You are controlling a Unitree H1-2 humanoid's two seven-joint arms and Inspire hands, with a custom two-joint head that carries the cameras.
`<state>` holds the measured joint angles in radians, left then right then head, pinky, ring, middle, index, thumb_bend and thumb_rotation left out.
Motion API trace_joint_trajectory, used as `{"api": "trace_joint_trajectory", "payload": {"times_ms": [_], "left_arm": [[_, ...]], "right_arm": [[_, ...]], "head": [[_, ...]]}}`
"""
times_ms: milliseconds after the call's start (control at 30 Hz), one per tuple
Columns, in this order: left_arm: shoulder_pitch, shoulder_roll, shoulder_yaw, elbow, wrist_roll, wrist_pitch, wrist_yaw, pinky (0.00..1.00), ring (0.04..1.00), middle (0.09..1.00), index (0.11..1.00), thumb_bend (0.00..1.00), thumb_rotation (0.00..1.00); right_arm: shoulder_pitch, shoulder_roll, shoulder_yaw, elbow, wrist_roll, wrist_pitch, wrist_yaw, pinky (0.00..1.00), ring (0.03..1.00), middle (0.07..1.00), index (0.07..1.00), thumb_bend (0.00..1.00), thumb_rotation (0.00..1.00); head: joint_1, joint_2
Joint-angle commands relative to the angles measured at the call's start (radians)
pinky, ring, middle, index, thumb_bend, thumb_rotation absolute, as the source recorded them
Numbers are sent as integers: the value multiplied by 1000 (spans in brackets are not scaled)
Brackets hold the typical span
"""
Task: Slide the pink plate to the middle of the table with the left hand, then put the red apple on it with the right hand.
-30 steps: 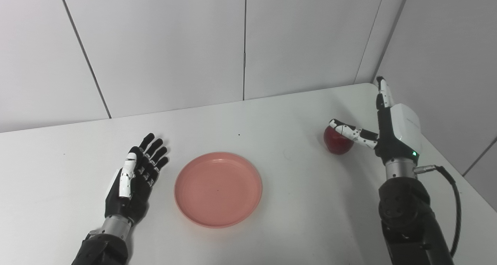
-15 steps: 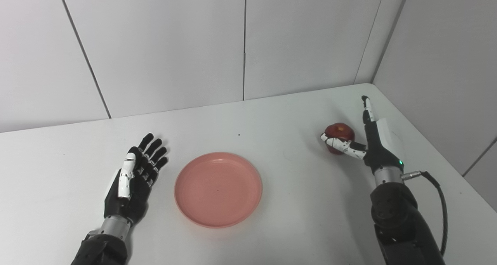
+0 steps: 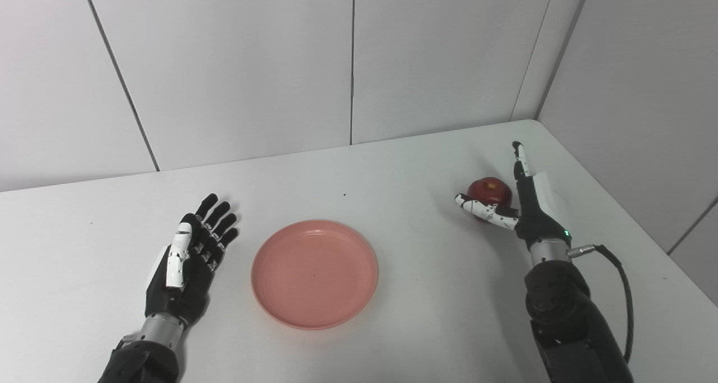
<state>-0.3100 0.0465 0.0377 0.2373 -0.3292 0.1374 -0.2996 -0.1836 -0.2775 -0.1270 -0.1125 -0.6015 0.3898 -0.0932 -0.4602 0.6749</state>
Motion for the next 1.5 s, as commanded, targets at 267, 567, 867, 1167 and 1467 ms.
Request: {"api": "trace_joint_trajectory", "payload": {"times_ms": [267, 567, 867, 1167, 1467], "left_arm": [[29, 17, 6, 40, 0, 38, 7, 945, 943, 944, 927, 364, 1000], [29, 18, 5, 40, 0, 36, 1, 950, 943, 945, 927, 362, 1000], [27, 21, 1, 42, -4, 37, 4, 942, 938, 941, 922, 366, 1000], [30, 20, -3, 30, 0, 44, 8, 935, 935, 937, 919, 366, 1000], [30, 21, -5, 28, -3, 47, 6, 942, 937, 939, 921, 366, 1000]], "right_arm": [[-62, -15, 1, 59, 8, -22, -61, 792, 898, 952, 988, 1000, 499], [-79, -26, 10, 97, 37, -23, -72, 790, 896, 945, 981, 1000, 486], [-90, -34, 4, 123, 51, -23, -75, 769, 876, 922, 961, 1000, 433], [-94, -34, 2, 142, 70, -43, -105, 751, 824, 849, 869, 1000, 353], [-97, -44, 7, 183, 115, -151, -150, 579, 646, 677, 689, 875, 185]], "head": [[0, 3], [1, 6], [5, 6], [8, 7], [7, 10]]}}
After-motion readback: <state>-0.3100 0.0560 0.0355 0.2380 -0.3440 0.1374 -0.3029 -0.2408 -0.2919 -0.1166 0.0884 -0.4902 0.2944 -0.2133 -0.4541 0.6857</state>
